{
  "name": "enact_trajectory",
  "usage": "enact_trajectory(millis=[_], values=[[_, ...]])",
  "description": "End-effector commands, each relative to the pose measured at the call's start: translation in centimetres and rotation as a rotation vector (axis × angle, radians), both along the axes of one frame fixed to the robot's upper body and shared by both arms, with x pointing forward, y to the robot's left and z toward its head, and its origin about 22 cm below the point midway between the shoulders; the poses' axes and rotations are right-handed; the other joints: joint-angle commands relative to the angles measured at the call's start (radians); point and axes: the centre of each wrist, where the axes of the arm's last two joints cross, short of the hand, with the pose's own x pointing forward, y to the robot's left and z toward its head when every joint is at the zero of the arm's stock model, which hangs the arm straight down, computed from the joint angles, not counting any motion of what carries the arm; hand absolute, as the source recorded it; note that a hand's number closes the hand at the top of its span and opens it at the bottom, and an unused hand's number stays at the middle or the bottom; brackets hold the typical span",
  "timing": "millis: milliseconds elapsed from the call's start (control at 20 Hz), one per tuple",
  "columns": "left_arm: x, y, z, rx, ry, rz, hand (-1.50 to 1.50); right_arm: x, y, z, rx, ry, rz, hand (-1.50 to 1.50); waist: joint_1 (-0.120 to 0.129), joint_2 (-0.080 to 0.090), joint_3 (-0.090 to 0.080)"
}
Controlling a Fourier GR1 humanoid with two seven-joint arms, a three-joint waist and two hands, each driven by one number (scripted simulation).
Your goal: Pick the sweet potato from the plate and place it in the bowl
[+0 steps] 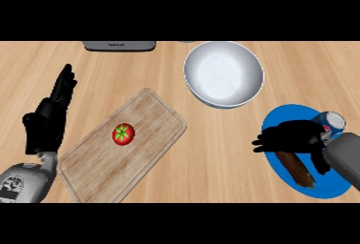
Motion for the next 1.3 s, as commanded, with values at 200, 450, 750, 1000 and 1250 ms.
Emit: enact_trajectory(millis=[200,450,750,1000,1250], values=[[-0.9,0.6,-0.2,-0.003,0.004,0.017,0.00,-1.1,1.1,-3.7,-0.009,0.071,0.043,-1.50,-0.003,-0.002,0.000],[1.6,1.5,1.1,-0.005,0.002,0.003,0.00,-0.1,0.2,-3.8,0.028,0.028,0.150,1.50,-0.005,0.000,0.000],[1.2,-0.3,0.5,-0.007,-0.007,-0.002,0.00,0.4,0.1,-4.9,0.085,0.058,0.132,1.50,-0.004,0.001,0.000],[0.0,0.4,0.3,0.004,0.002,0.013,0.00,-1.2,0.1,-4.0,0.158,0.048,0.195,1.50,-0.011,-0.002,0.000],[-0.3,0.3,0.2,0.003,0.004,-0.002,0.00,1.3,9.0,-4.0,0.352,-0.056,-0.252,1.50,0.001,-0.001,-0.001]])
